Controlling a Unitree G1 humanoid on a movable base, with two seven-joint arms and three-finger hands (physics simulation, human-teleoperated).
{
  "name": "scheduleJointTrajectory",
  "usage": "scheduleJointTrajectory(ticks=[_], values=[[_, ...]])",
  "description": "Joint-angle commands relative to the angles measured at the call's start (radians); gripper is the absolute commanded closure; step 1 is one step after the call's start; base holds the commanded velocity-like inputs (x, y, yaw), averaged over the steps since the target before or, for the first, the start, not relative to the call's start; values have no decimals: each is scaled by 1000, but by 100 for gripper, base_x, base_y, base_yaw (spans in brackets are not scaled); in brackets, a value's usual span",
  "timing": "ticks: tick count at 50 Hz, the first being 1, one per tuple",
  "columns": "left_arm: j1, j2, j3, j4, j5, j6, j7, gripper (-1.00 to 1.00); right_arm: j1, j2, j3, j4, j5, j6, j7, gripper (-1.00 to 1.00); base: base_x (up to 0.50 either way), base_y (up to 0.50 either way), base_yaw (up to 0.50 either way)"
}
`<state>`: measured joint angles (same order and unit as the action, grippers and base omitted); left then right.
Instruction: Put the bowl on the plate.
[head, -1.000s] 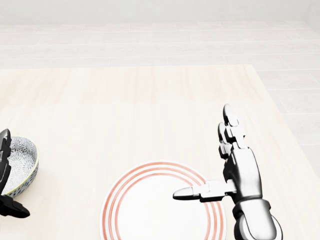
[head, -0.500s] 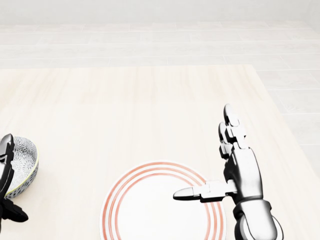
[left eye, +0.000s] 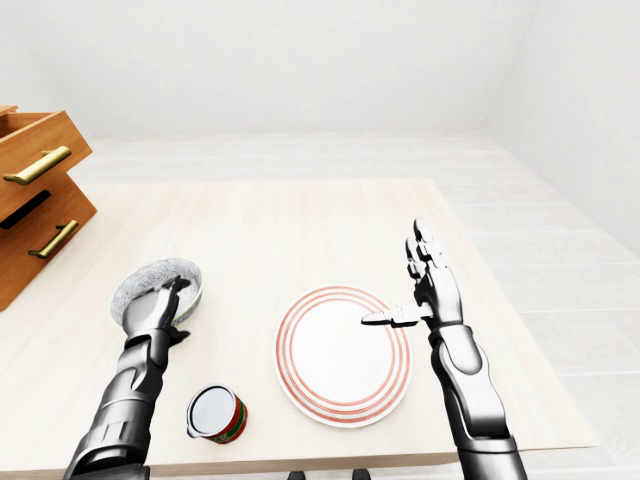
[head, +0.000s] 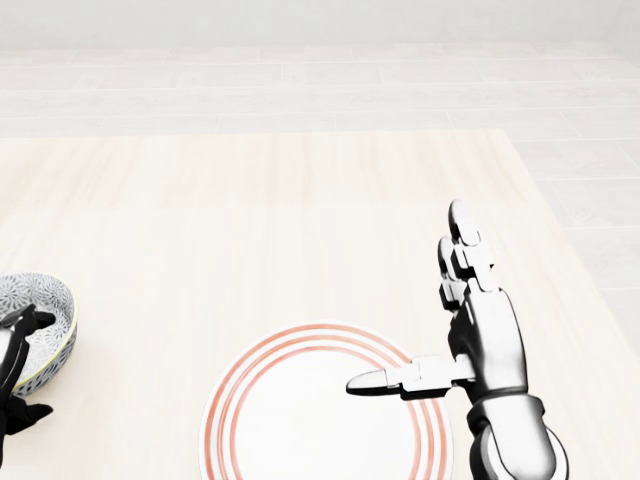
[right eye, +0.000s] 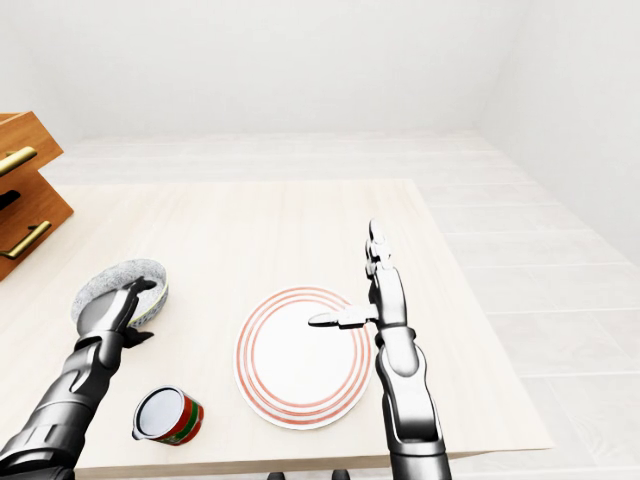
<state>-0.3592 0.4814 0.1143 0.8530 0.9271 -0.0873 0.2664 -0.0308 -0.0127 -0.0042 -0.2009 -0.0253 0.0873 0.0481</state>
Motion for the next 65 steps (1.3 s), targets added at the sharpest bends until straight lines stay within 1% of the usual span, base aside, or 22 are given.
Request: scheduleJointTrajectory(ticks=[1,5,11,14,17,26,27,28,32,36,37,39,40,41,46,48,49,52,53,55,60,65], values=[[1,-1,-2,18,-9,0,-15,-24,1,0,0,-8,0,0,1,-100,0,0,0],[4,2,-1,25,-11,0,-17,-16,11,2,3,-12,-1,0,0,-100,0,0,0],[8,1,-3,28,-17,0,-24,5,14,3,3,-23,-1,0,-2,-100,0,0,0],[10,-1,-4,26,-20,0,-29,11,16,3,3,-22,0,0,-2,-100,0,0,0],[11,-2,0,25,-28,0,-32,27,17,3,3,-22,0,0,-3,-100,0,0,0],[16,3,1,14,-27,0,-37,36,29,4,6,-34,1,0,-3,-100,0,0,0],[17,11,-9,7,-5,0,-26,40,30,4,6,-36,0,0,-3,-100,0,0,0],[16,8,-1,8,-17,0,-35,45,31,4,6,-37,1,0,-3,-100,0,0,0],[16,6,1,3,-19,0,-42,50,34,4,7,-45,0,0,-3,-100,0,0,0],[13,5,5,0,-24,0,-51,82,39,5,8,-53,-1,0,-3,-100,0,0,0],[13,6,3,-2,-20,0,-50,83,39,4,8,-56,-1,0,-3,-100,0,0,0],[10,7,4,-4,-19,0,-50,94,40,4,9,-57,-1,0,-3,-100,0,0,0],[10,7,4,-4,-19,0,-50,94,40,4,9,-57,-1,0,-3,-100,0,0,0],[8,9,2,-10,-12,0,-45,100,40,5,9,-57,-2,0,-4,-100,0,0,0],[14,5,9,-45,-15,0,-72,100,44,5,9,-67,-2,0,-3,-100,0,0,0],[15,8,9,-66,-5,0,-72,100,38,4,9,-70,-1,0,-3,-100,0,0,0],[16,4,15,-72,-16,0,-83,100,35,4,8,-71,-1,0,-3,-100,0,0,0],[16,3,18,-88,-14,0,-90,100,31,2,6,-74,-1,0,-2,-100,0,0,0],[15,7,13,-95,1,0,-81,100,28,1,5,-76,-1,0,-1,-100,0,0,0],[12,4,22,-97,-10,0,-86,100,25,1,3,-77,0,0,-1,-100,0,0,0],[18,4,22,-132,4,0,-94,100,22,1,3,-74,-1,0,0,-100,0,0,0],[27,-2,35,-186,1,0,-118,100,18,1,3,-74,-2,0,0,-100,0,0,0]])
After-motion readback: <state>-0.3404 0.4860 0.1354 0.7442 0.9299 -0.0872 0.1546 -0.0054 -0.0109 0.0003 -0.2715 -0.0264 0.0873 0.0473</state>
